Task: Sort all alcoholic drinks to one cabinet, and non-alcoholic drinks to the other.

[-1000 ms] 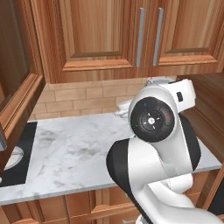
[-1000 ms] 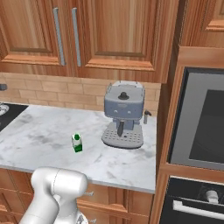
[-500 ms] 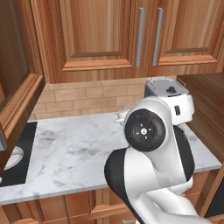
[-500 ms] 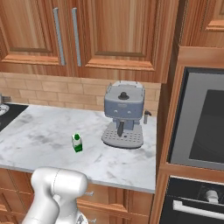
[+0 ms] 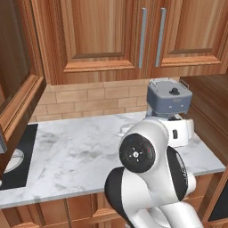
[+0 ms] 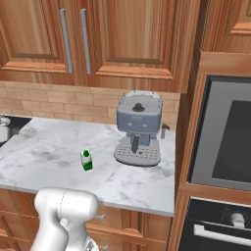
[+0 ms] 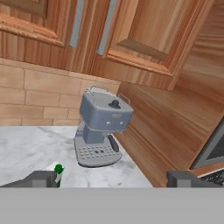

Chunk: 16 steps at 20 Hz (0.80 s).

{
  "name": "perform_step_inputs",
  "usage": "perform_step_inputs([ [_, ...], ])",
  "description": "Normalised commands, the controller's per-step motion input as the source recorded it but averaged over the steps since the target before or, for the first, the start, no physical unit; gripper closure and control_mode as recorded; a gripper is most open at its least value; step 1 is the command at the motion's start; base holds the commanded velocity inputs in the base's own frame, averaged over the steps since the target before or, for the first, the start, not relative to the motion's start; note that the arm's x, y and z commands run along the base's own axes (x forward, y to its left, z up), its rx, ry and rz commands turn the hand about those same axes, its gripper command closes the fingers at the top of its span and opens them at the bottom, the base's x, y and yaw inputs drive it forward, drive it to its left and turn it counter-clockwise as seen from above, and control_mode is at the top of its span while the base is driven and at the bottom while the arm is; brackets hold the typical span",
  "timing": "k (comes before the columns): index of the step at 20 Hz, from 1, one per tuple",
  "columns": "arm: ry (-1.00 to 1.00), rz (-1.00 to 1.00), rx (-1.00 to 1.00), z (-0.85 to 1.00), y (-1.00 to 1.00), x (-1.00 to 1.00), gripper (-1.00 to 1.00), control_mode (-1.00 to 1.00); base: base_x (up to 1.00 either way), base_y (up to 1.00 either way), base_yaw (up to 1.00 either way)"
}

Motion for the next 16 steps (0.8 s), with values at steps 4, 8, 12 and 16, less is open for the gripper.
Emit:
perform_step_inputs([
  [4, 0.0, -0.06, 0.0, -0.46, 0.0, 0.14, -1.0, -1.0, 0.0, 0.0, 0.0],
  [8, 0.0, -0.06, 0.0, -0.51, 0.0, 0.13, -1.0, -1.0, 0.0, 0.0, 0.0],
  [12, -0.02, -0.05, 0.0, -0.61, 0.0, 0.13, -1.0, -1.0, 0.0, 0.0, 0.0],
  [16, -0.1, -0.03, 0.0, -0.6, -0.01, 0.12, -1.0, -1.0, 0.0, 0.0, 0.0],
])
